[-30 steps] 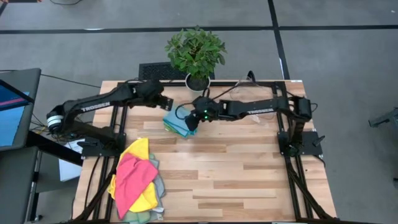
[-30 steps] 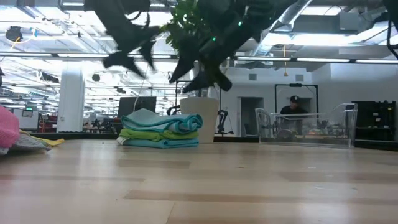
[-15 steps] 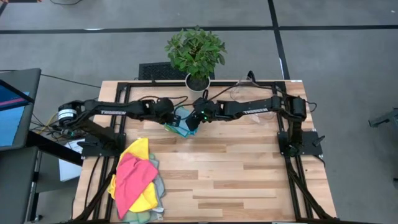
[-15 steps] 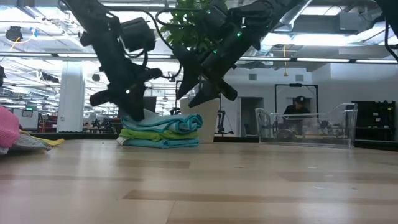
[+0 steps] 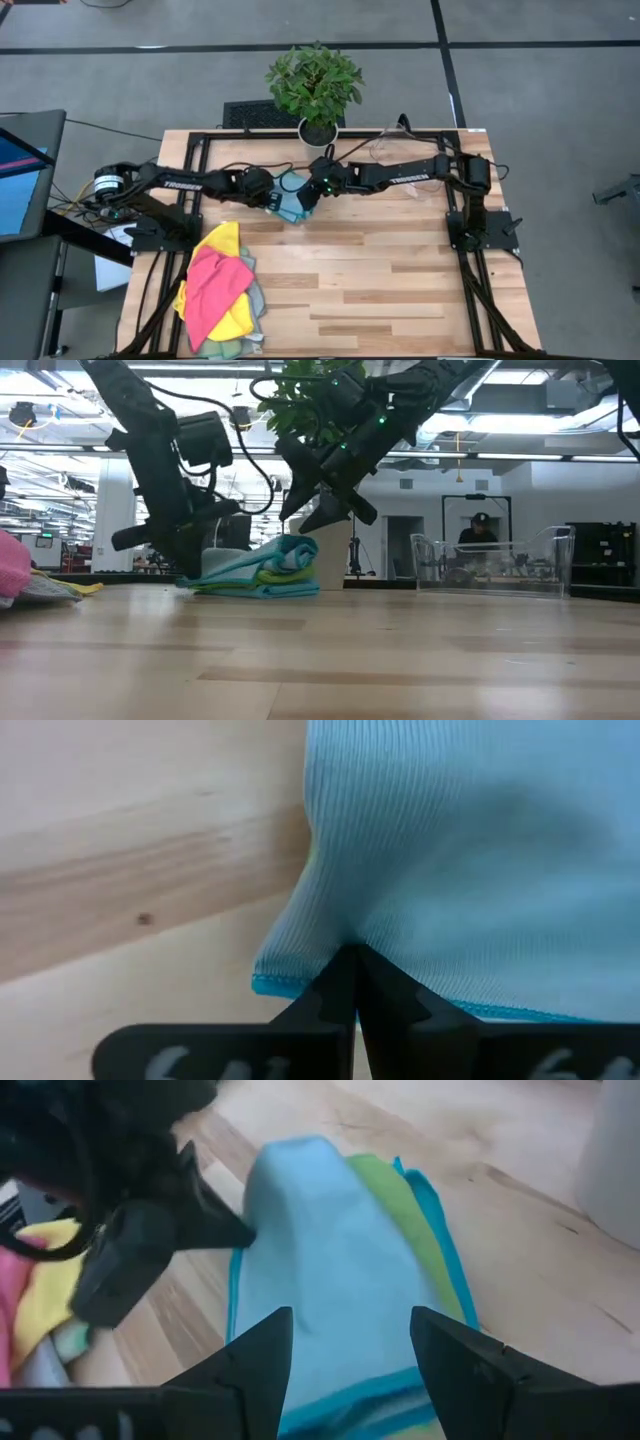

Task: Fold microfiber towels
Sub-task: Stack the light blue microfiber towel on the green microfiber towel, then fold the pink microfiber towel

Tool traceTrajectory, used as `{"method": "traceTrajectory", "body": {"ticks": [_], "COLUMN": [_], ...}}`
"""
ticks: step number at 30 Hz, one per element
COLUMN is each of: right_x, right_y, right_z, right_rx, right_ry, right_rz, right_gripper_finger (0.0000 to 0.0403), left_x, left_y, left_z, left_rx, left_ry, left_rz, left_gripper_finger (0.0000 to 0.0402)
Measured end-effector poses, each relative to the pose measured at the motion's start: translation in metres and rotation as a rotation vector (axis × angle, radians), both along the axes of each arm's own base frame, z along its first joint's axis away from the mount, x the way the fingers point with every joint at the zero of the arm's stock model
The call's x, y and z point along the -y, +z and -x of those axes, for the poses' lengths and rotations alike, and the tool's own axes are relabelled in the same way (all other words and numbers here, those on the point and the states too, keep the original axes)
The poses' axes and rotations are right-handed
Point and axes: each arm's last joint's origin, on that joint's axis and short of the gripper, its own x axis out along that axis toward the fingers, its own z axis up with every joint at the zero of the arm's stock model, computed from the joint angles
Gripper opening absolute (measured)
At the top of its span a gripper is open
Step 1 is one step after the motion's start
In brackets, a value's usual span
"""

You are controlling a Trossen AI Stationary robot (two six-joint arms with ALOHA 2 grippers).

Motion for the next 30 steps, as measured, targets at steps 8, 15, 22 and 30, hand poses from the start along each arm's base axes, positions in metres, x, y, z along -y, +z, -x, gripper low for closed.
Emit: {"method": "traceTrajectory", "body": {"ticks": [8,15,22,30], "right_x": [0.002,0.000,-0.027,-0.084], "right_y": [0.000,0.041,0.089,0.118], "right_z": [0.001,0.017,0.046,0.065], "right_rx": [-0.011,0.025,0.051,0.102], "right_ry": [0.015,0.054,0.165,0.314], "right_rz": [0.020,0.070,0.071,0.065], "right_gripper_finger": [0.0223,0.0209,0.0212,0.0214], "left_x": [-0.002,-0.002,0.047,0.127], "left_y": [0.027,0.096,0.123,0.127], "left_z": [-0.017,-0.010,0.015,0.035], "left_rx": [0.104,0.095,-0.013,-0.100], "left_ry": [-0.076,-0.189,-0.450,-0.497], "left_rz": [0.025,-0.063,0.197,0.375], "left_gripper_finger": [0.0000,0.0000,0.0061,0.0148]}}
